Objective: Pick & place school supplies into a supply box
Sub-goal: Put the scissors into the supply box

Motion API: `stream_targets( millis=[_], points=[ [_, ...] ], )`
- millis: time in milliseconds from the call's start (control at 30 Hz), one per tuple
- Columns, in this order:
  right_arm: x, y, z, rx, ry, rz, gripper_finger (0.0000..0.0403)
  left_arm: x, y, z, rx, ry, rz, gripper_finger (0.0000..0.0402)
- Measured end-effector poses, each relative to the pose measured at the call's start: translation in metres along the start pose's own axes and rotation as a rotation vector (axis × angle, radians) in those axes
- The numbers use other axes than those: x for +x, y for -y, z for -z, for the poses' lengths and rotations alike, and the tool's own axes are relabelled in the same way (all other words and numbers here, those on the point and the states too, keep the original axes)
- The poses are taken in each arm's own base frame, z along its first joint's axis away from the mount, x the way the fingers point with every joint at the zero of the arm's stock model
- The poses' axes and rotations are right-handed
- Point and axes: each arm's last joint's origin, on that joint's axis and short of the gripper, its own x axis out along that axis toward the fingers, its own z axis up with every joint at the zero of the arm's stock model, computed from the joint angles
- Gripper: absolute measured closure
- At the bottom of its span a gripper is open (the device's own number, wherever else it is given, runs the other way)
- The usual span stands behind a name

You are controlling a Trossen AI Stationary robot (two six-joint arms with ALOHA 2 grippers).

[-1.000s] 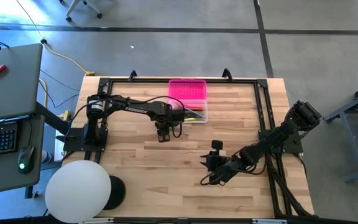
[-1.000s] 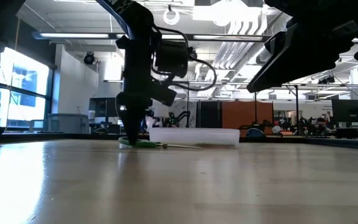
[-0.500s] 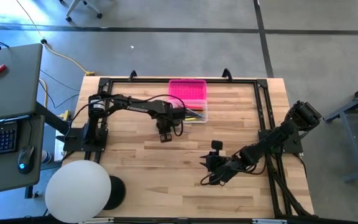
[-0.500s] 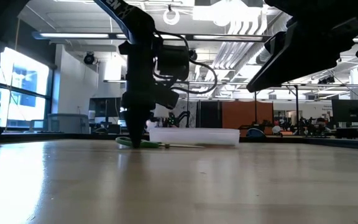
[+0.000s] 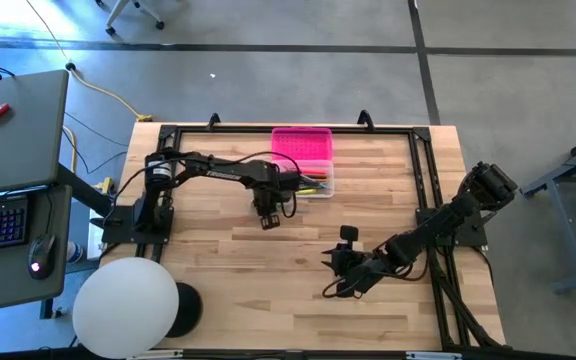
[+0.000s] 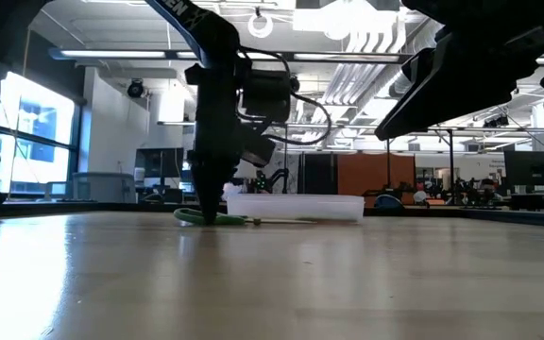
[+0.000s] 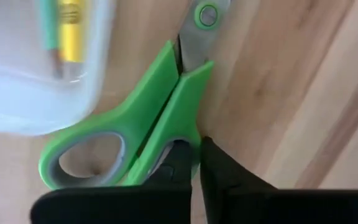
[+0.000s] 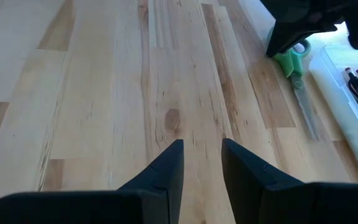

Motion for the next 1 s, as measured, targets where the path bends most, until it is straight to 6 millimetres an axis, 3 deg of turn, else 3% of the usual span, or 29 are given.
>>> stream_targets(
  millis=[300,567,667,800,900,1000],
  points=[
    [0.0,0.0,0.0,0.0,-0.003,-0.008,0.0315,-0.031,0.046,-0.019,0.118,0.072,0.124,0.0379],
    [-0.003,-0.007,0.0,-0.002,0.001,-0.07,0.0315,-0.073,0.07,-0.037,0.217,0.237,-0.068,0.0361],
    [-0.007,-0.012,0.001,-0.009,0.009,-0.098,0.0315,-0.092,0.06,-0.047,0.183,0.317,-0.159,0.0362],
    [-0.012,-0.018,0.004,-0.001,0.019,-0.095,0.0315,-0.104,0.031,-0.06,0.078,0.417,-0.176,0.0362],
    [-0.014,-0.021,0.005,0.009,0.029,-0.084,0.0315,-0.106,0.006,-0.068,-0.001,0.455,-0.137,0.0355],
    [-0.017,-0.023,0.006,0.015,0.036,-0.081,0.0315,-0.095,-0.014,-0.073,-0.042,0.418,-0.105,0.0349]
  ],
)
